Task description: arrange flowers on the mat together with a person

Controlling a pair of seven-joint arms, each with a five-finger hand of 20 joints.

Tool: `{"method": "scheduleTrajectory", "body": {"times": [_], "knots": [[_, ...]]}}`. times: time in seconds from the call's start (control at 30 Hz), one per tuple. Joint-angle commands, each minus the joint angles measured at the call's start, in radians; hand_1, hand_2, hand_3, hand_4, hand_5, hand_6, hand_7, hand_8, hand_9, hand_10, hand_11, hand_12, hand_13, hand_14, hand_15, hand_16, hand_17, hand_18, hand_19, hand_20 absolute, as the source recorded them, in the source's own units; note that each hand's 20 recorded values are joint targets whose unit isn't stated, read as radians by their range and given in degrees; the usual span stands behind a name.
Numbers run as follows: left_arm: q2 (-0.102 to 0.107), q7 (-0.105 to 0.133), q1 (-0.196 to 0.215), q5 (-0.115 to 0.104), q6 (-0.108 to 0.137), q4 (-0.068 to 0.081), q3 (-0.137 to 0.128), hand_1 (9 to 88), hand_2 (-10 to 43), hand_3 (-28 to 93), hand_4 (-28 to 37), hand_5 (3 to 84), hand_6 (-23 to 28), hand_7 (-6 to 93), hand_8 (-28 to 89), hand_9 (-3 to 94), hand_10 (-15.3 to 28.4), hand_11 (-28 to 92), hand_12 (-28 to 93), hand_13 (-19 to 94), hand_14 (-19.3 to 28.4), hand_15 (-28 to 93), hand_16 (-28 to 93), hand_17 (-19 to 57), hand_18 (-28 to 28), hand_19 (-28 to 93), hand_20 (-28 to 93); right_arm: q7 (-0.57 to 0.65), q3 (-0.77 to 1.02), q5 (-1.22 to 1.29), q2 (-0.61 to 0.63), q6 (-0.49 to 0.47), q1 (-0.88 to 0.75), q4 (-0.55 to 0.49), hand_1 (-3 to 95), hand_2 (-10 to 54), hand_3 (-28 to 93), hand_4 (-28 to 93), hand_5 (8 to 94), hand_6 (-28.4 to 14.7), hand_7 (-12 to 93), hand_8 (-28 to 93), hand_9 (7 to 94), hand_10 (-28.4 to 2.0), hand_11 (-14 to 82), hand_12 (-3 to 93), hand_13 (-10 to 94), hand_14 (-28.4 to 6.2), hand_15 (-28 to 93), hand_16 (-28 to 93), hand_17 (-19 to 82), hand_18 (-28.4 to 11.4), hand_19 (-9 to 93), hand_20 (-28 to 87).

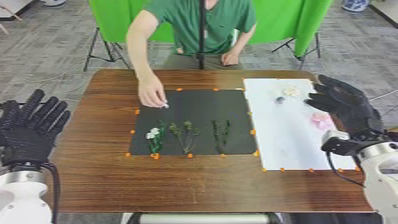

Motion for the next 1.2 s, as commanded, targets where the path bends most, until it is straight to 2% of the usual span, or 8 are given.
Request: {"method": "scheduleTrajectory", "body": {"times": [0.03, 0.23, 0.37, 0.43, 0.53, 0.7, 1.07, 1.2], "knots": [[0.001, -0.012, 0.006, 0.011, -0.008, 0.003, 0.007, 23.7, 14.8, 69, -28.3, 39.6, 8.3, 10.9, -9, 37.3, 16.9, 22, 10, 27, 16.0, 34, -7, -4.1, 16.7, 37, 11, 0.013, 0.028, 0.003, -0.010, -0.049, 0.033, 0.046, 26.5, -2.2, 75, -22, 36.0, -3.6, 15, -9, 39.1, -13.2, 5.4, 16.6, 33, -13.3, 16, 23, 15, -16.0, 31, 16], [0.008, -0.019, -0.013, 0.008, -0.048, 0.006, 0.024, 23.9, 14.4, 69, -28.3, 39.6, 8.4, 10.9, -9, 37.4, 16.9, 22, 10, 28, 16.1, 35, -7, -4.0, 16.7, 37, 11, 0.014, 0.031, 0.003, -0.012, -0.057, 0.037, 0.052, 26.5, -2.1, 75, -22, 36.3, -3.6, 15, -9, 39.1, -13.2, 5.5, 16.6, 33, -13.4, 16, 23, 15, -16.0, 32, 16], [0.027, -0.014, -0.024, -0.028, -0.085, 0.003, 0.044, 24.3, 13.5, 70, -28.3, 39.3, 8.3, 10.7, -9, 37.1, 16.9, 22, 10, 28, 16.1, 35, -7, -3.4, 17.7, 36, 10, 0.014, 0.031, 0.003, -0.011, -0.057, 0.037, 0.052, 26.4, -2.1, 75, -22, 36.4, -3.6, 15, -10, 39.1, -13.3, 5.4, 16.6, 33, -13.5, 16, 23, 15, -16.0, 32, 16], [0.038, -0.013, -0.052, -0.022, -0.097, 0.006, 0.066, 24.3, 13.3, 70, -28.3, 38.9, 8.3, 10.6, -9, 36.9, 16.9, 22, 10, 28, 16.2, 34, -7, -3.2, 18.0, 36, 9, 0.014, 0.031, 0.003, -0.012, -0.058, 0.037, 0.052, 26.4, -2.0, 75, -22, 36.4, -3.6, 15, -10, 39.2, -13.2, 5.4, 16.6, 33, -13.5, 16, 23, 15, -16.0, 32, 16], [0.056, -0.020, -0.100, -0.041, -0.114, 0.020, 0.104, 24.6, 13.1, 69, -28.3, 38.6, 8.2, 10.5, -9, 36.4, 16.8, 22, 10, 27, 16.2, 33, -7, -2.7, 18.2, 35, 8, 0.013, 0.030, 0.005, -0.009, -0.055, 0.036, 0.052, 26.3, -2.1, 75, -22, 36.4, -3.6, 15, -10, 39.2, -13.2, 5.3, 16.6, 33, -13.5, 16, 23, 15, -16.0, 32, 16], [0.062, -0.023, -0.129, -0.039, -0.116, 0.025, 0.131, 24.9, 13.0, 69, -28.3, 38.5, 8.1, 10.5, -9, 36.2, 16.9, 21, 10, 27, 16.1, 33, -7, -2.6, 18.2, 35, 8, 0.012, 0.029, 0.006, -0.007, -0.054, 0.035, 0.052, 26.2, -2.1, 75, -22, 36.5, -3.5, 15, -10, 39.3, -13.2, 5.3, 16.6, 33, -13.5, 16, 23, 15, -16.0, 32, 16], [0.018, -0.003, -0.015, -0.036, -0.075, -0.004, 0.017, 24.8, 13.1, 69, -28.3, 38.9, 8.0, 10.7, -9, 36.4, 16.7, 21, 10, 27, 16.1, 33, -7, -3.1, 17.3, 35, 8, 0.009, 0.027, 0.010, -0.001, -0.049, 0.033, 0.052, 26.2, -2.0, 75, -22, 36.9, -3.4, 15, -10, 39.4, -13.2, 5.3, 16.6, 33, -13.5, 16, 23, 15, -16.1, 32, 16], [0.004, 0.015, -0.001, -0.038, -0.070, -0.011, -0.002, 24.6, 13.5, 68, -28.3, 39.0, 8.1, 10.7, -9, 36.6, 16.7, 21, 10, 27, 16.0, 33, -7, -3.1, 17.1, 35, 8, 0.008, 0.026, 0.012, 0.001, -0.047, 0.032, 0.052, 26.3, -2.0, 75, -22, 38.1, -3.5, 15, -10, 39.5, -13.2, 5.3, 16.6, 33, -12.6, 15, 23, 16, -15.7, 32, 16]]}}
